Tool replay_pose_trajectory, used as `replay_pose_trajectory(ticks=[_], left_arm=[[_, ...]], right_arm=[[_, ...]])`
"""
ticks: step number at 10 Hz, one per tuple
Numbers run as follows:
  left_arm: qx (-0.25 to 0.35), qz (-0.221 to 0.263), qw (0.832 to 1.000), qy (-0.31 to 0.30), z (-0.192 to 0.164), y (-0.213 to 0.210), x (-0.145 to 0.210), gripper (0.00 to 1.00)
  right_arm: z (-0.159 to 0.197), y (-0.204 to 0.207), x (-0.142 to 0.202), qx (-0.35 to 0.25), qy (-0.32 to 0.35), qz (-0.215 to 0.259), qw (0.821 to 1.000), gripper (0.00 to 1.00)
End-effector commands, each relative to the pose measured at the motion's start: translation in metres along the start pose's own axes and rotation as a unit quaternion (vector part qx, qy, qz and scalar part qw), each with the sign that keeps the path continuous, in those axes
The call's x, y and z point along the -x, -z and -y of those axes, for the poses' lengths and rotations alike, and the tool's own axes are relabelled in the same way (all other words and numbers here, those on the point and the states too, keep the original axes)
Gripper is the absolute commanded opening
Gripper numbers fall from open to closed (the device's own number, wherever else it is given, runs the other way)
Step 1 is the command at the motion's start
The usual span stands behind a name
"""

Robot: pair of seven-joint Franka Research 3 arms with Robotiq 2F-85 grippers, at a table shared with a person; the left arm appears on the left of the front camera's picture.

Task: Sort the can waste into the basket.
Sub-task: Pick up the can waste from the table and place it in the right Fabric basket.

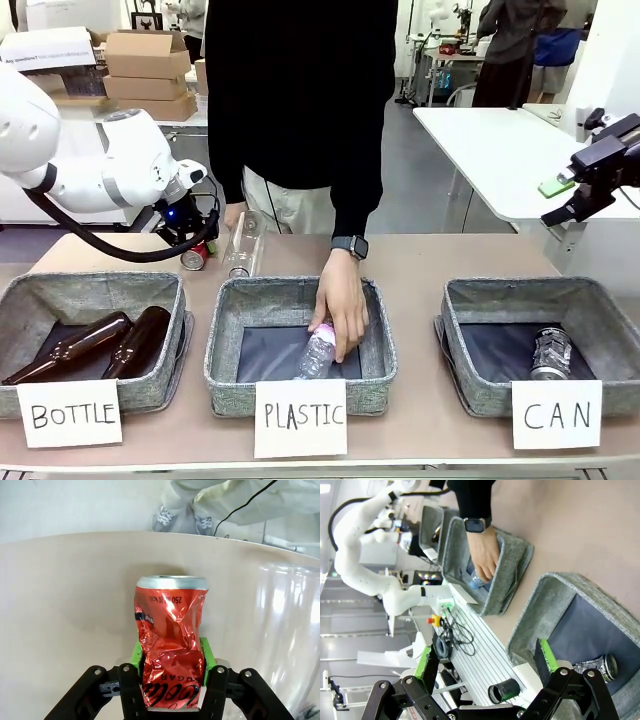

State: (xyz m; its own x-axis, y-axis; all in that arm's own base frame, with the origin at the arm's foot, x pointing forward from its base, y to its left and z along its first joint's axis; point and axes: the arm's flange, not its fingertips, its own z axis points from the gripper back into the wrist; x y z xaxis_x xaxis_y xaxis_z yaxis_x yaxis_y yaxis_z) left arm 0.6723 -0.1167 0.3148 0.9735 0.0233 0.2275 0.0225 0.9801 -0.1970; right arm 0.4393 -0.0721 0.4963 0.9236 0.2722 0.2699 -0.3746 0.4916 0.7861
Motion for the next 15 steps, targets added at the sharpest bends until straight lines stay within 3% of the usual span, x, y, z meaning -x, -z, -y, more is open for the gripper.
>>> replay_pose_trajectory(ticks=[1,4,7,9,10,12,13,14,15], left_arm=[[-0.012,0.006,1.000,-0.021,-0.003,-0.002,-0.003,0.00],[0.017,0.022,1.000,-0.013,-0.009,-0.037,-0.002,0.00],[0.155,0.081,0.985,0.013,-0.002,-0.210,0.060,0.00],[0.185,0.092,0.977,-0.052,0.009,-0.291,0.125,0.00],[0.213,0.055,0.975,-0.028,0.012,-0.313,0.160,0.00],[0.207,0.088,0.974,0.015,0.014,-0.331,0.220,0.00],[0.198,0.112,0.974,0.002,0.009,-0.326,0.233,0.00],[0.221,0.071,0.973,-0.009,0.021,-0.340,0.198,0.00],[0.221,0.071,0.973,-0.009,0.021,-0.340,0.198,0.00]], right_arm=[[-0.004,0.000,0.000,0.006,0.010,0.004,1.000,1.00],[-0.004,0.000,0.000,0.006,0.010,0.004,1.000,1.00],[-0.004,0.000,0.000,0.006,0.010,0.004,1.000,1.00],[-0.004,0.000,0.000,0.006,0.010,0.004,1.000,1.00],[-0.004,0.000,0.000,0.006,0.010,0.004,1.000,1.00],[-0.004,0.000,0.000,0.006,0.010,0.004,1.000,1.00],[-0.004,0.000,0.000,0.006,0.010,0.004,1.000,1.00],[-0.004,0.000,0.000,0.006,0.010,0.004,1.000,1.00],[-0.004,0.000,0.000,0.006,0.010,0.004,1.000,1.00]])
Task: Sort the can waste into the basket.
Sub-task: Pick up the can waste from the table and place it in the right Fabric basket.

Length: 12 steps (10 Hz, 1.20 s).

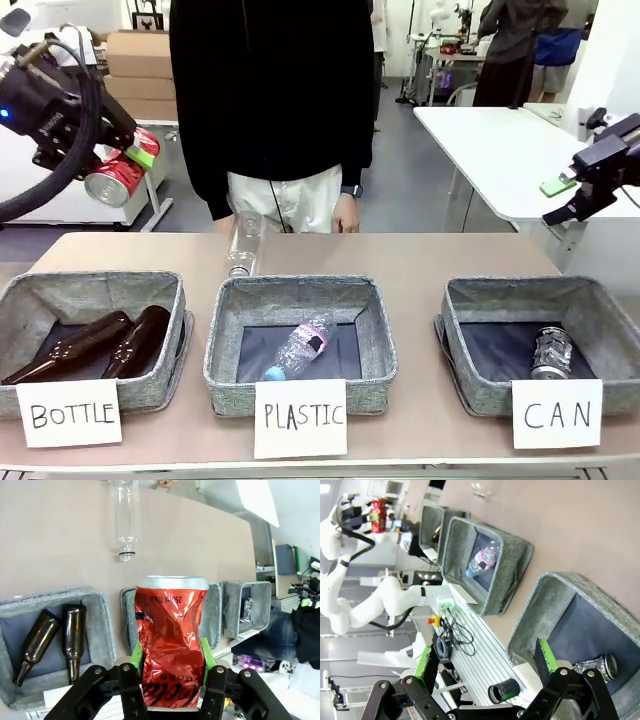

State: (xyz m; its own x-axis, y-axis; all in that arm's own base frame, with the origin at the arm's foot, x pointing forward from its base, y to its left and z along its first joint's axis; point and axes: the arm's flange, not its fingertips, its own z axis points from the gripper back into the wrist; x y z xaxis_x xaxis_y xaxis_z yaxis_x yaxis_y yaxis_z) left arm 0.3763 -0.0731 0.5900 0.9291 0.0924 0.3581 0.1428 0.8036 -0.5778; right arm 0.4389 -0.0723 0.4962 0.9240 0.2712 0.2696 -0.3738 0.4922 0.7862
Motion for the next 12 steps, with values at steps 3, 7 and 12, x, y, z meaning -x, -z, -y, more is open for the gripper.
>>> replay_pose_trajectory(ticks=[3,7,12], left_arm=[[0.001,-0.004,1.000,-0.002,0.000,0.004,-0.011,0.48],[0.184,-0.120,0.927,0.304,0.197,0.184,0.015,0.48],[0.251,-0.205,0.809,0.490,0.371,0.344,0.130,0.48]], right_arm=[[0.000,0.000,0.000,0.000,0.000,0.000,1.000,1.00],[0.029,-0.102,0.109,0.048,0.104,0.135,0.984,1.00],[0.096,-0.152,0.294,0.004,0.225,0.288,0.931,1.00]])
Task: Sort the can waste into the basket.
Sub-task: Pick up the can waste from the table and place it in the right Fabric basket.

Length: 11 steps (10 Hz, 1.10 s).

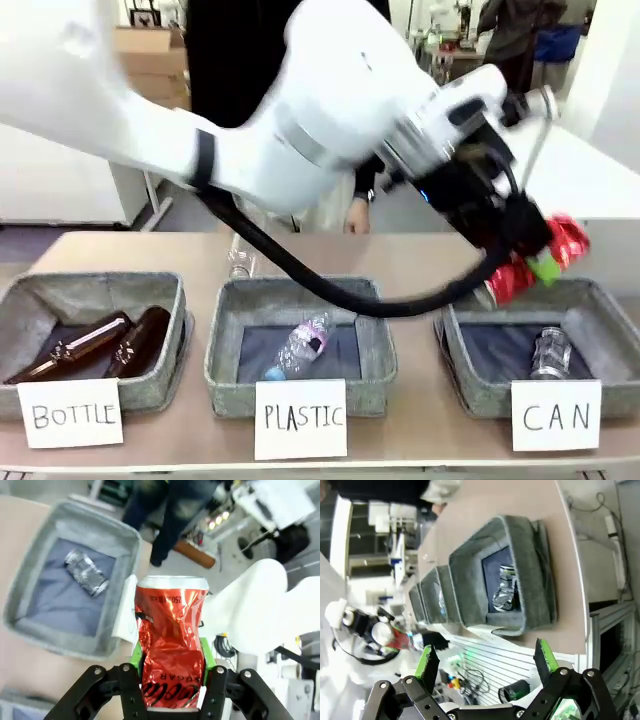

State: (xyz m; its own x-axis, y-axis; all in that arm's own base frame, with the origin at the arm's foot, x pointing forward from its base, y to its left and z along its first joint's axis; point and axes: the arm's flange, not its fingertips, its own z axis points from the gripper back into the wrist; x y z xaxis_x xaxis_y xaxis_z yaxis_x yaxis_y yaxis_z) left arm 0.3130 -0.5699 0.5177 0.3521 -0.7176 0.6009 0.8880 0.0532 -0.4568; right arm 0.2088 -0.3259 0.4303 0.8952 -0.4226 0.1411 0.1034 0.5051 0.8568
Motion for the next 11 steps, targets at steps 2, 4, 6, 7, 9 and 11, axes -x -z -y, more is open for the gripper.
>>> replay_pose_trajectory(ticks=[2,4,6,7,9,11], left_arm=[[-0.037,0.000,0.998,0.059,-0.020,0.077,-0.004,0.48],[-0.088,0.019,0.989,0.119,-0.042,0.114,-0.004,0.48],[-0.097,0.009,0.990,0.102,-0.055,0.122,-0.006,0.48],[-0.103,0.007,0.989,0.105,-0.056,0.123,-0.005,0.48],[-0.109,0.003,0.988,0.110,-0.059,0.127,-0.002,0.48],[-0.125,0.004,0.985,0.122,-0.060,0.125,0.000,1.00]], right_arm=[[-0.021,0.011,-0.016,0.012,-0.026,-0.022,0.999,1.00],[-0.021,0.011,-0.016,0.012,-0.026,-0.022,0.999,1.00],[-0.021,0.011,-0.016,0.012,-0.026,-0.022,0.999,1.00],[-0.021,0.011,-0.016,0.012,-0.026,-0.022,0.999,1.00],[-0.021,0.011,-0.016,0.012,-0.026,-0.022,0.999,1.00],[-0.021,0.011,-0.016,0.012,-0.026,-0.022,0.999,1.00]])
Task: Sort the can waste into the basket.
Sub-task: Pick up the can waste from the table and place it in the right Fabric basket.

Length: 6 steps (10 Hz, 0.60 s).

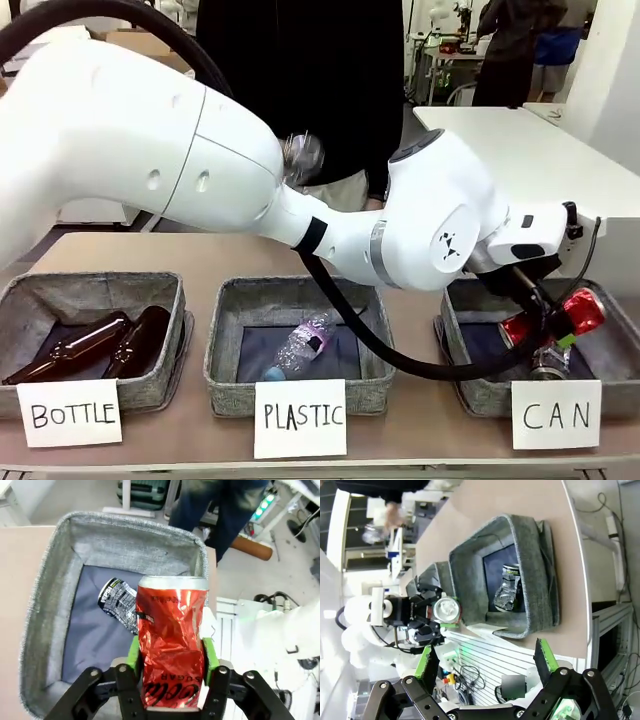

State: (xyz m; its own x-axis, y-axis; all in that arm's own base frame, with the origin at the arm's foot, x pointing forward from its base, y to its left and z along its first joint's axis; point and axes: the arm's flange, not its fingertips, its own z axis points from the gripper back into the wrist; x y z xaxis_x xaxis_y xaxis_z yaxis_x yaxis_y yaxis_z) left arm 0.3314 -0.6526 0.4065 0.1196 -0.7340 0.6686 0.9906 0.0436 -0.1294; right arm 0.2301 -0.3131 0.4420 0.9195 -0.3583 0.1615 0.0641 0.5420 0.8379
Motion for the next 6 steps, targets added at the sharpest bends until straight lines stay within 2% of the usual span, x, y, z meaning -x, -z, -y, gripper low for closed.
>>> replay_pose_trajectory(ticks=[1,6], left_arm=[[0.000,0.008,1.000,-0.002,0.002,-0.002,-0.002,1.00],[-0.011,0.006,0.999,-0.031,-0.012,-0.025,-0.002,1.00]], right_arm=[[-0.002,-0.003,0.000,0.002,0.000,0.002,1.000,1.00],[-0.002,-0.003,0.000,0.002,0.000,0.002,1.000,1.00]])
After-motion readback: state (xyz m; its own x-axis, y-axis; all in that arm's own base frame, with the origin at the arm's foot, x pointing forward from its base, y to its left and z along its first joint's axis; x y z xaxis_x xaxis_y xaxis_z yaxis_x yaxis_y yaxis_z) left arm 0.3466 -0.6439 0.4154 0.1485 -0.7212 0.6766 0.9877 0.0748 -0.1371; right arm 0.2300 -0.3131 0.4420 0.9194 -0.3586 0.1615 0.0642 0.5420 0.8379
